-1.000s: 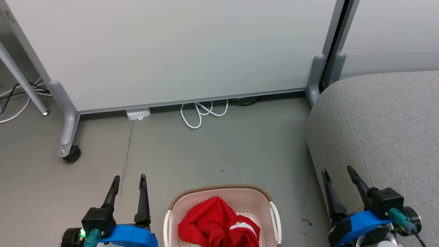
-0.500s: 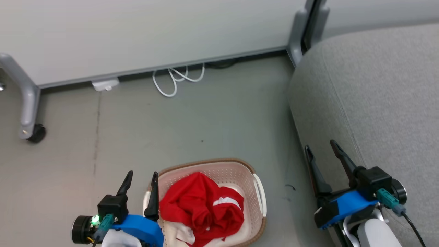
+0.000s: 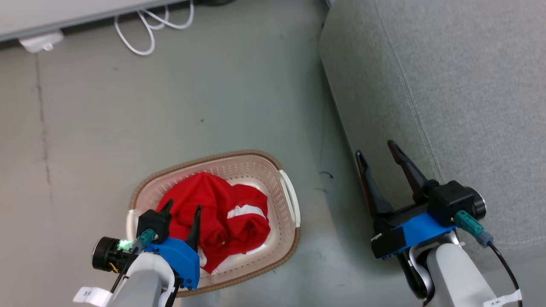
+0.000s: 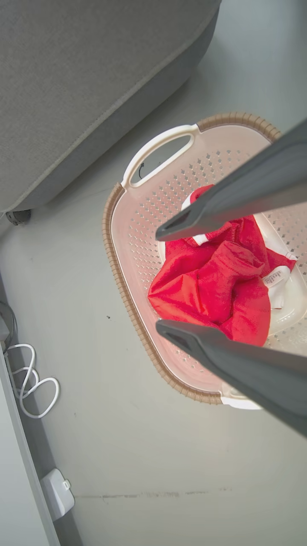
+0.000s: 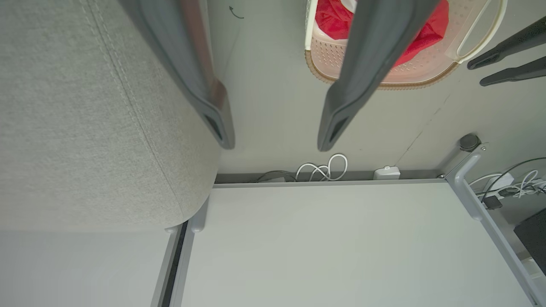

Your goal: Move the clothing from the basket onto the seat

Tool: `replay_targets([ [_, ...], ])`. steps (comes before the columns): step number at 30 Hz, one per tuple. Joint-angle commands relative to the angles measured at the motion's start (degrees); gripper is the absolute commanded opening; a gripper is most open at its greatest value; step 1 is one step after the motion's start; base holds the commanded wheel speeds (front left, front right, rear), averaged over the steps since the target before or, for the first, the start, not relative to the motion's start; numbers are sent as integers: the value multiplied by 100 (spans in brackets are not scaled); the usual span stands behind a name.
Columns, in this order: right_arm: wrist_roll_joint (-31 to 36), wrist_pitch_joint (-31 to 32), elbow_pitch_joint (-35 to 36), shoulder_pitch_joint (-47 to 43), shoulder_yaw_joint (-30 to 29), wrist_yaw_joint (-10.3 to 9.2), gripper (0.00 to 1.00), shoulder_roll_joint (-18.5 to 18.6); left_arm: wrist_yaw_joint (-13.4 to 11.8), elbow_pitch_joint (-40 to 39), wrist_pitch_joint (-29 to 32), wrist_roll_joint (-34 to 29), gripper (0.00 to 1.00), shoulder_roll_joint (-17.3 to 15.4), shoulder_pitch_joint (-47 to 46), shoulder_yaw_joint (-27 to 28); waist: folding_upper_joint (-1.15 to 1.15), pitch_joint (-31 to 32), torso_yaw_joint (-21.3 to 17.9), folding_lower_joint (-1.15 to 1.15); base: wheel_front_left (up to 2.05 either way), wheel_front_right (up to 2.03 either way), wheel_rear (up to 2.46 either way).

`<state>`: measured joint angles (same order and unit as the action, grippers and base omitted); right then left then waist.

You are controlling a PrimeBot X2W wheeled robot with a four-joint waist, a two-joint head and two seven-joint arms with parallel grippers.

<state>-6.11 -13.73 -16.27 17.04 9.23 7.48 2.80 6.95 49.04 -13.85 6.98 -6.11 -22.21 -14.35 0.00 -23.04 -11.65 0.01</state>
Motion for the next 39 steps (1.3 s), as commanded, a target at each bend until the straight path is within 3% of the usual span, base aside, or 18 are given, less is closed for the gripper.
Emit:
replay_targets([
  [1,-40,-34,8,141,53,3,100,16,25,104,25,-2,100,-52,-160,-57,0,-366,-260,-1,0,0,0],
  [11,-272,-132,5,454,358,3,100,14,46,1114,229,166,100,-192,-805,-588,0,-1086,-587,-1,0,0,0],
  [28,-528,-154,385,631,367,3,100,14,46,1965,773,688,100,-587,-1650,-1275,0,-1959,-902,-1,0,0,0],
  [37,-606,-152,444,654,353,3,100,14,-230,2301,1053,572,100,-758,-1909,-1416,0,-2150,-965,-1,0,0,0],
  [39,-619,-152,437,667,349,3,100,14,-238,2335,1054,574,39,-808,-1950,-1435,0,-2162,-963,-1,0,0,0],
])
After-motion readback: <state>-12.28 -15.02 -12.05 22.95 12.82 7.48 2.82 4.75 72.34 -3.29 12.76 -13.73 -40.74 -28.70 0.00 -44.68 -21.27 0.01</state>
